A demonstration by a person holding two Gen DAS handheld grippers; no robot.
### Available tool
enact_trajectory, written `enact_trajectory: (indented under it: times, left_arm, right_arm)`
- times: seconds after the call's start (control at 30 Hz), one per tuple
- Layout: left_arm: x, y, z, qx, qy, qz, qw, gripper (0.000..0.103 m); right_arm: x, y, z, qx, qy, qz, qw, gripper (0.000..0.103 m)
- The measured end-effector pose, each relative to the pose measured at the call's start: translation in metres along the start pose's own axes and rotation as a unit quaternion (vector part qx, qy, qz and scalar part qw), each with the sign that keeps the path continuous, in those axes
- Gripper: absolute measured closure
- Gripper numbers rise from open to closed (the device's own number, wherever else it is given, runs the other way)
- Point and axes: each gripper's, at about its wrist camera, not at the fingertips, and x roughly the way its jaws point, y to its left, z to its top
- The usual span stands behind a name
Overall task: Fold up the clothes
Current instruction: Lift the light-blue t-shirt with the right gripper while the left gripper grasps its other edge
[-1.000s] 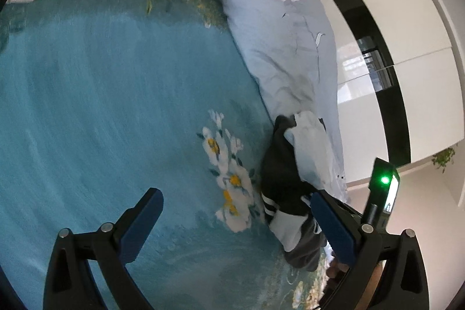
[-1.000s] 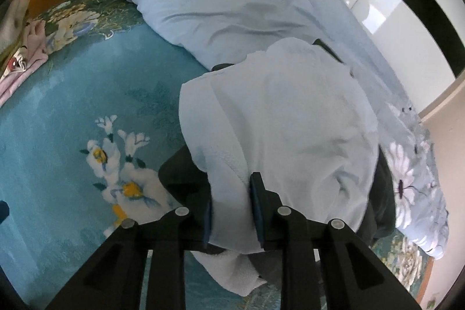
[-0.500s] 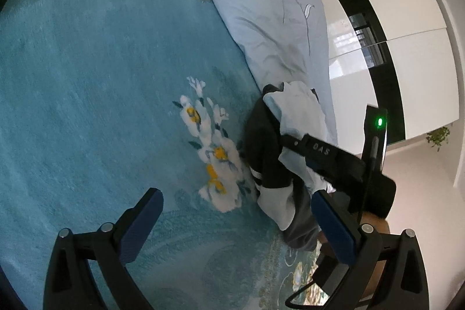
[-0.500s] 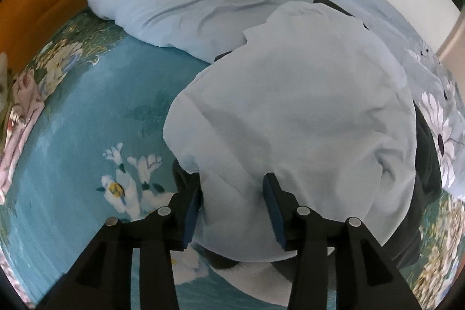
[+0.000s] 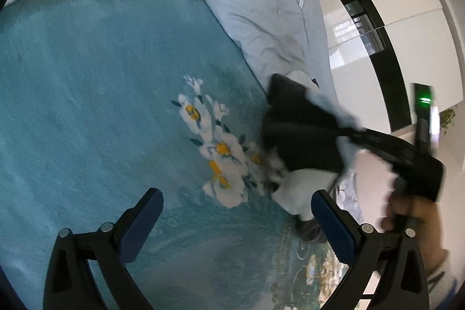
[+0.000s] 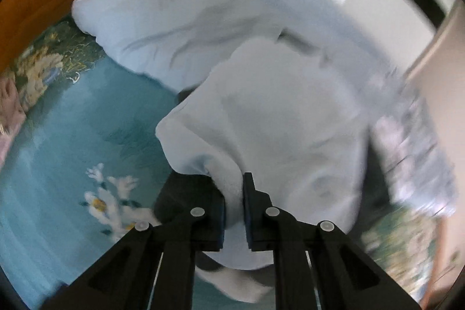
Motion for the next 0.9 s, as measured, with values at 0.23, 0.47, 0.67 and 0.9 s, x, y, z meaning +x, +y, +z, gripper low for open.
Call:
enact_trajectory:
  times: [0.23, 0.47, 0.67, 0.9]
  left_arm:
    - [-0.022, -0.010, -0.023, 0.001, -0.004, -0.008, 1.0000, 0.000]
    - [-0.050, -0.032, -0.051, 0.022, -0.005, -0.017, 0.9996, 0.000]
    - [-0.068, -0.069, -0.086, 0.058, 0.046, -0.038, 0.9966, 0.000]
    - [-0.094, -0.098, -0.115, -0.003, 0.087, -0.142, 0.9860, 0.000]
  right_arm:
    - [-0.075, -0.079, -0.016, 0.044, -0.049, -0.039, 0.997, 0.097]
    - [-0.167, -0.120, -0.034, 0.048, -0.135, -0.066, 0.988, 0.098]
    - [-0.292, -0.141, -0.055, 0.006, -0.264, -0.079, 0.961, 0.098]
    - [-0.389, -0.153, -0.106, -0.016, -0.344, -0.075, 0.936, 0.098]
